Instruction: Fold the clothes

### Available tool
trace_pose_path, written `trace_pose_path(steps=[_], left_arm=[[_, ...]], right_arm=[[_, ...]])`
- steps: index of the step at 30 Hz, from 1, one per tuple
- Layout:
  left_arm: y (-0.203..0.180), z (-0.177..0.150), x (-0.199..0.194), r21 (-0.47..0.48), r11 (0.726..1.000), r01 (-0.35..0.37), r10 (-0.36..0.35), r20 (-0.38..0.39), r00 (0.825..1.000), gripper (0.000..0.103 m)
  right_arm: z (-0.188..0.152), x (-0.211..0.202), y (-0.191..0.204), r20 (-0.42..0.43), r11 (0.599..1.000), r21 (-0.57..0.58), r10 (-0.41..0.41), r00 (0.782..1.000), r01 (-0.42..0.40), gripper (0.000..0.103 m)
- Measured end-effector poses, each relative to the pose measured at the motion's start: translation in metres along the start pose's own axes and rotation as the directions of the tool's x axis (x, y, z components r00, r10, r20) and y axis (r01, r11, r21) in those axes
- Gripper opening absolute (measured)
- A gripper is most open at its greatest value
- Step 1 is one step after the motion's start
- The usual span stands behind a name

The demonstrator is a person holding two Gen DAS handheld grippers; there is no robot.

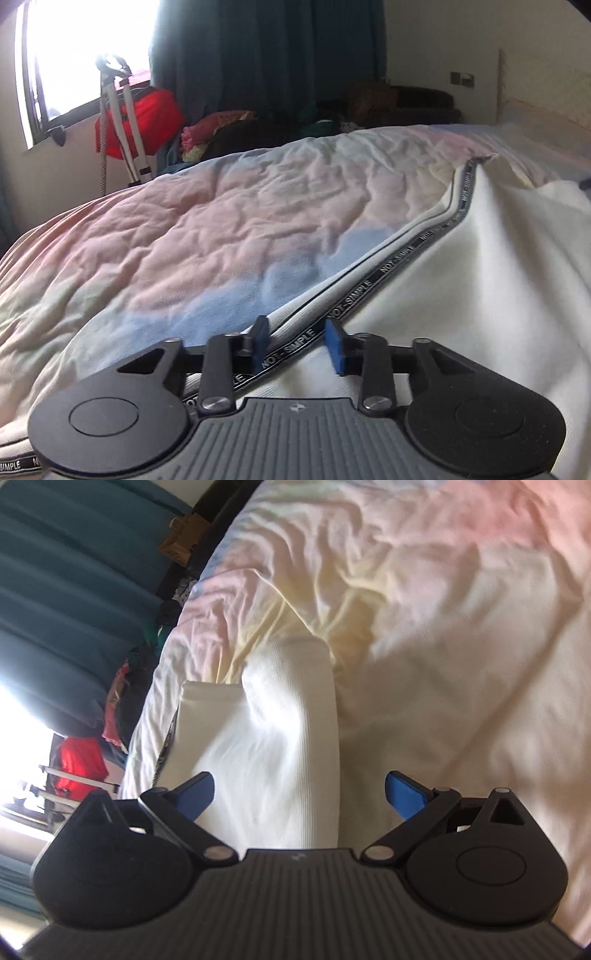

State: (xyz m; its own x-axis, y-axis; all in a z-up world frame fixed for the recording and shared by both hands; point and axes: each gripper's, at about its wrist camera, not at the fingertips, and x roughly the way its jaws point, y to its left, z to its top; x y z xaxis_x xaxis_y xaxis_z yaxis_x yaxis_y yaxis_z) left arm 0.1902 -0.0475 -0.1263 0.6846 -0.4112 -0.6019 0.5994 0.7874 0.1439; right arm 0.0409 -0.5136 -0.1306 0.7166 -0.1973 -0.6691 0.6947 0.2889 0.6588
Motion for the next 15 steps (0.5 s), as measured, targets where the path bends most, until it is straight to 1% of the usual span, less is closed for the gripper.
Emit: trace_pose_path(steps=[1, 2, 3, 5, 7, 8, 10, 12, 13, 14, 15], left_arm=[[-0.005, 0.000, 0.001, 0.029, 1.000, 0.010, -0.010, -0.001, 1.000, 0.003], [-0.012, 0.000, 0.000, 0.065, 0.998, 0.008, -0.008, 0.002, 1.000, 0.000], [-0.017, -0.001, 0.001, 0.090, 0.996, -0.006, 0.006, 0.007, 1.000, 0.000], [-0.017, -0.001, -0.003, 0.085, 0.996, -0.027, 0.025, 0.031, 0.999, 0.000], [-0.004, 0.006, -0.014, 0.015, 0.998, -0.069, 0.068, 0.071, 0.995, 0.000], [0.005, 0.010, -0.020, -0.030, 0.996, -0.087, 0.089, 0.090, 0.992, 0.000], [0.029, 0.021, -0.037, -0.139, 0.981, -0.132, 0.149, 0.119, 0.982, 0.000], [0.054, 0.027, -0.049, -0.227, 0.966, -0.123, 0.153, 0.117, 0.981, 0.000], [0.061, 0.027, -0.051, -0.246, 0.965, -0.088, 0.118, 0.108, 0.987, 0.000], [0.068, 0.025, -0.053, -0.255, 0.966, -0.032, 0.065, 0.121, 0.991, 0.000], [0.067, 0.022, -0.054, -0.239, 0.971, 0.015, 0.018, 0.138, 0.990, 0.000]], right_arm=[[0.003, 0.003, 0.004, 0.011, 0.999, -0.037, -0.017, 1.000, 0.018, 0.101], [0.006, 0.006, 0.005, 0.012, 0.998, -0.061, -0.030, 0.999, 0.031, 0.101], [0.007, 0.010, 0.004, -0.001, 0.997, -0.067, -0.034, 0.999, 0.034, 0.101], [0.008, 0.018, -0.001, -0.034, 0.997, -0.063, -0.035, 0.999, 0.033, 0.101], [0.007, 0.020, -0.010, -0.076, 1.000, 0.000, -0.009, 0.997, 0.009, 0.101], [0.006, 0.018, -0.010, -0.072, 1.000, 0.005, 0.002, 0.997, -0.002, 0.101], [0.006, 0.014, -0.009, -0.057, 1.000, -0.002, 0.011, 0.998, -0.011, 0.101], [0.005, 0.012, -0.009, -0.057, 1.000, -0.002, 0.014, 0.998, -0.014, 0.101], [0.004, 0.013, -0.010, -0.066, 1.000, 0.011, 0.014, 0.998, -0.013, 0.101], [0.003, 0.014, -0.012, -0.076, 1.000, 0.027, 0.014, 0.997, -0.012, 0.101], [0.003, 0.015, -0.014, -0.084, 0.999, 0.041, 0.014, 0.996, -0.011, 0.101]])
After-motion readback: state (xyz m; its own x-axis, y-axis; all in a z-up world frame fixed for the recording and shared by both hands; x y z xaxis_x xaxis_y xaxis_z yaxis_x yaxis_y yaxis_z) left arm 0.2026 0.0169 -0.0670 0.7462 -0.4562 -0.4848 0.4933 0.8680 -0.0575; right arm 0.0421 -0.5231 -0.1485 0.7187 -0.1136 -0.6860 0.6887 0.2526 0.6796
